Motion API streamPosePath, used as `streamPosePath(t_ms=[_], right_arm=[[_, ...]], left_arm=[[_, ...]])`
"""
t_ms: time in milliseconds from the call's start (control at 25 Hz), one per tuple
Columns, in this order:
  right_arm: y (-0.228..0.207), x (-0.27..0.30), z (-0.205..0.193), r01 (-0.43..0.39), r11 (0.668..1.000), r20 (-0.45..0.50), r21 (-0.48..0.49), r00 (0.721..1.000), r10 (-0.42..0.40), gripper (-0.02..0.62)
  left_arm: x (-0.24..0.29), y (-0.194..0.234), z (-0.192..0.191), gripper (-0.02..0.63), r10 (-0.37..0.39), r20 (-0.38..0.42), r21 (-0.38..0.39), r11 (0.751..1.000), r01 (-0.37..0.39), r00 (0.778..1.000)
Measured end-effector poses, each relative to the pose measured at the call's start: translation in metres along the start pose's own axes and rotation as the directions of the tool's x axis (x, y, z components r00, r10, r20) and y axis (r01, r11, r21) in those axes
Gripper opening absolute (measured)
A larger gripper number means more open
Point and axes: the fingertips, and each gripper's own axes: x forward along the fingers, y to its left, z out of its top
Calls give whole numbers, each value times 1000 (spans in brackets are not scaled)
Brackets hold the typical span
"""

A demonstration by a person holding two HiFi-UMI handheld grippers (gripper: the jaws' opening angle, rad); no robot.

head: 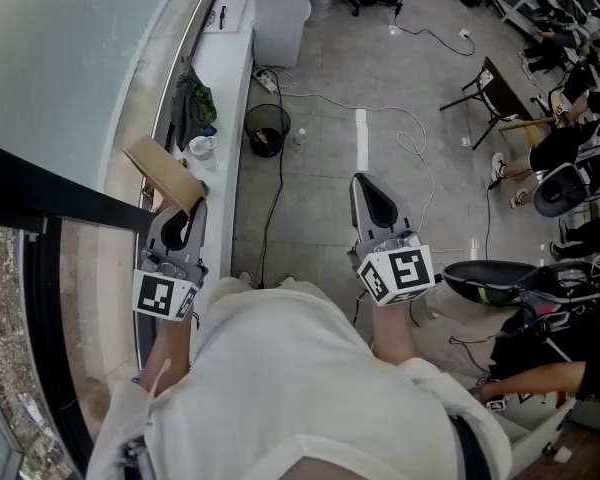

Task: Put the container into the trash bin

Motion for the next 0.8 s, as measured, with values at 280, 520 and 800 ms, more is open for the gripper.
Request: streamPosePath(t_ms=[280, 520, 800], right_arm=[[-6, -3, 0, -30, 999, 16, 41, 999, 29, 2], [-17, -8, -14, -63, 994, 12, 86, 998, 62, 2], [-25, 0, -45, -81, 989, -18, 123, 996, 83, 2]], left_arm=[[4, -6, 2, 20, 6, -4, 1, 1000, -6, 1000], [13, -16, 0, 20, 14, -13, 7, 1000, -14, 1000], [25, -22, -18, 20, 13, -42, 11, 1000, -13, 999]])
